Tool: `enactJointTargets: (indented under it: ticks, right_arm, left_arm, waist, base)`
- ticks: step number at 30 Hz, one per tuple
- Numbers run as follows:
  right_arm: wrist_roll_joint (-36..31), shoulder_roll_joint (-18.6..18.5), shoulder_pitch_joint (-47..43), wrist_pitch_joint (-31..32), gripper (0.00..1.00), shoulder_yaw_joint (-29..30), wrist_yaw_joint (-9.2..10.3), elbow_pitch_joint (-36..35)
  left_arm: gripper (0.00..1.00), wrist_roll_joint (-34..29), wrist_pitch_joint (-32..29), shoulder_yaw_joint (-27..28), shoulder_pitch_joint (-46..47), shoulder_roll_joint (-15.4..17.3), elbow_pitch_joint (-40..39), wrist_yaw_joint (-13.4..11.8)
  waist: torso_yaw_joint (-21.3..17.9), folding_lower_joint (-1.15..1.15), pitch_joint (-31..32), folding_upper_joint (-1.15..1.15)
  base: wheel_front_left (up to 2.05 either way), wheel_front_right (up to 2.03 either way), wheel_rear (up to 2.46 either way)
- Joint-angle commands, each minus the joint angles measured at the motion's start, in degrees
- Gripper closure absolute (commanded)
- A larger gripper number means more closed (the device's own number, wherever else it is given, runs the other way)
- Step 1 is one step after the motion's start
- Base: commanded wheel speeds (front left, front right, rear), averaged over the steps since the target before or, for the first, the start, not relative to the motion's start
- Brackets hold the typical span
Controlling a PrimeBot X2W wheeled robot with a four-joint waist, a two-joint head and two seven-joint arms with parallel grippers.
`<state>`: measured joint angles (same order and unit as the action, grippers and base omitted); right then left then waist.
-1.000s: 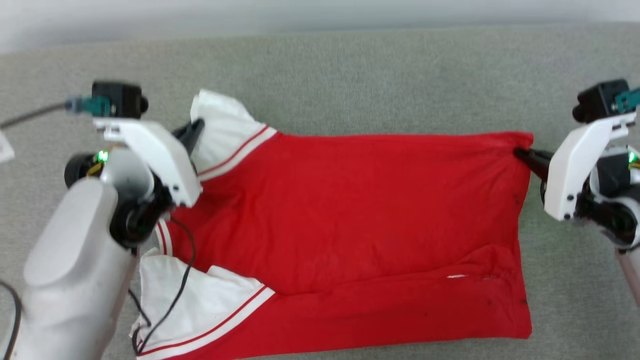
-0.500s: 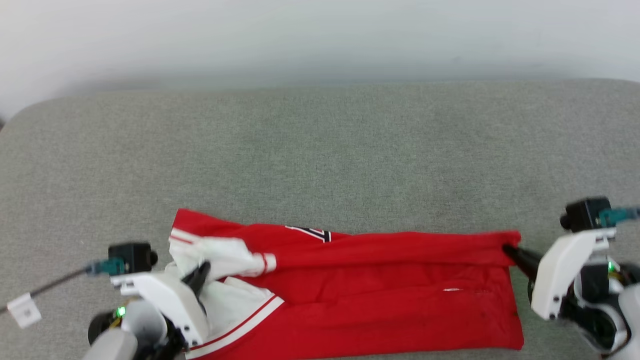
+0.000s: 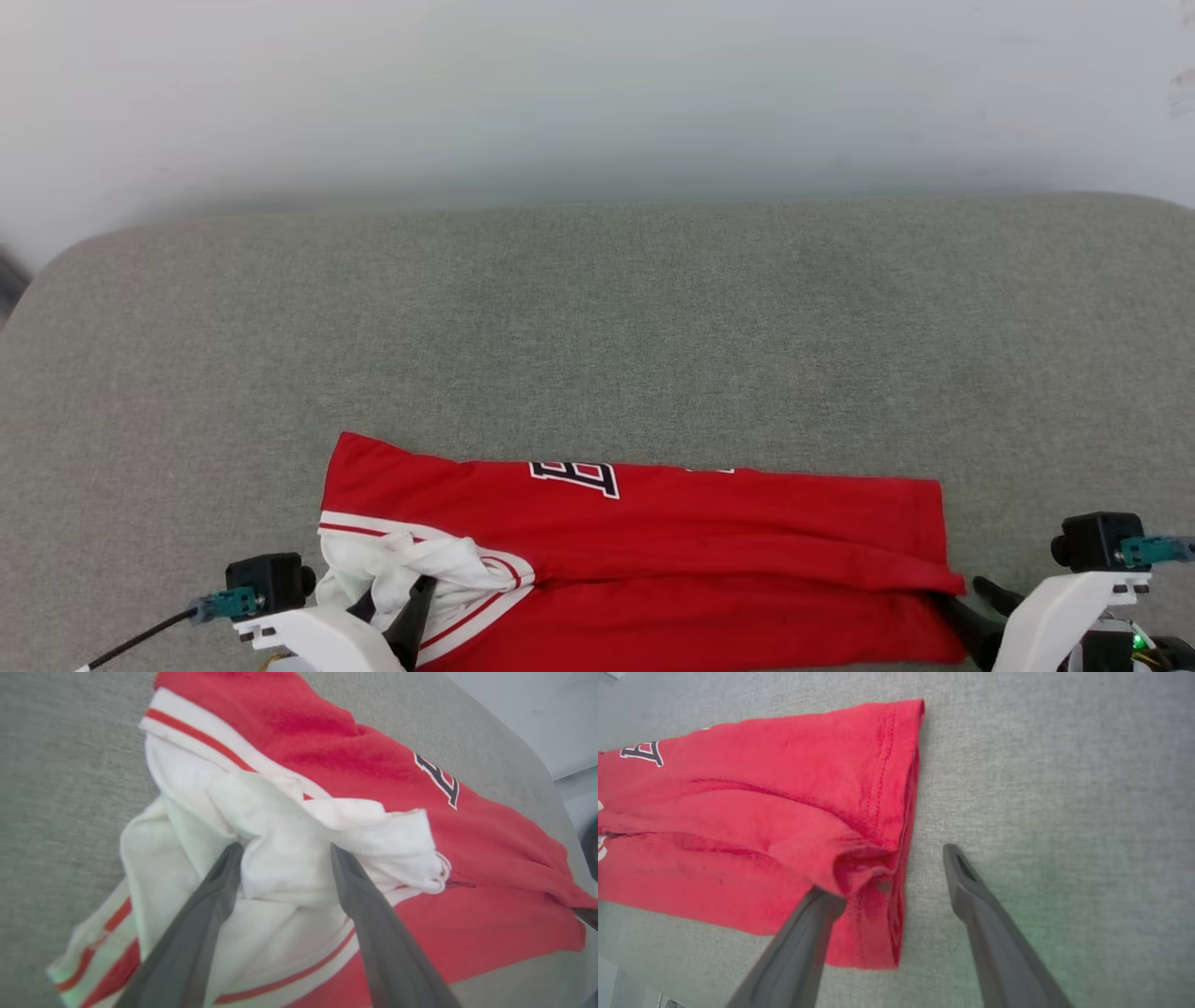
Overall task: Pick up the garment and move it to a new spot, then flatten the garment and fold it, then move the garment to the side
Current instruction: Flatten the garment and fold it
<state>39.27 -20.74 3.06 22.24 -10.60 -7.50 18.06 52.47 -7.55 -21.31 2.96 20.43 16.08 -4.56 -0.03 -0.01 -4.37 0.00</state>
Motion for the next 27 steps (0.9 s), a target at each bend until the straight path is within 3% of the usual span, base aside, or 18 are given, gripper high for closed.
enactJointTargets:
  ticks: [1,6,12,20,27]
  right_arm:
    - [-0.5,-0.1,-1.2,-1.1,0.00,0.5,0.02,-1.1]
    - [-1.7,-0.9,-3.0,-2.4,0.00,2.6,0.02,-6.7]
    - [-2.5,-1.8,-3.1,2.7,0.00,7.7,0.01,-12.5]
    - [-2.3,-1.9,-1.9,18.0,0.00,15.7,0.01,-14.4]
    - [-3.5,0.7,-0.7,29.7,0.00,17.9,0.01,-14.7]
  left_arm:
    - [0.00,-1.3,1.8,0.2,-0.8,-0.1,0.0,-0.4]
    - [0.00,-4.5,8.6,0.7,0.4,-0.8,-3.3,-1.2]
    - [0.00,-8.7,14.6,1.4,2.1,-0.6,-8.2,-3.3]
    - [0.00,-15.5,21.1,2.8,3.0,-0.2,-14.0,-7.2]
    - [0.00,-20.1,22.4,2.8,3.9,-0.8,-18.4,-8.1]
  waist:
    - [-0.3,0.01,0.6,0.00]
    - [-0.7,0.01,2.0,0.00]
    - [-0.8,0.01,2.9,0.00]
    - [1.4,0.01,2.8,0.00]
    - [4.8,0.01,-0.1,0.00]
  base:
    - [0.00,0.00,0.00]
    - [0.00,0.00,0.00]
    - [0.00,0.00,0.00]
    - [0.00,0.00,0.00]
    - [0.00,0.00,0.00]
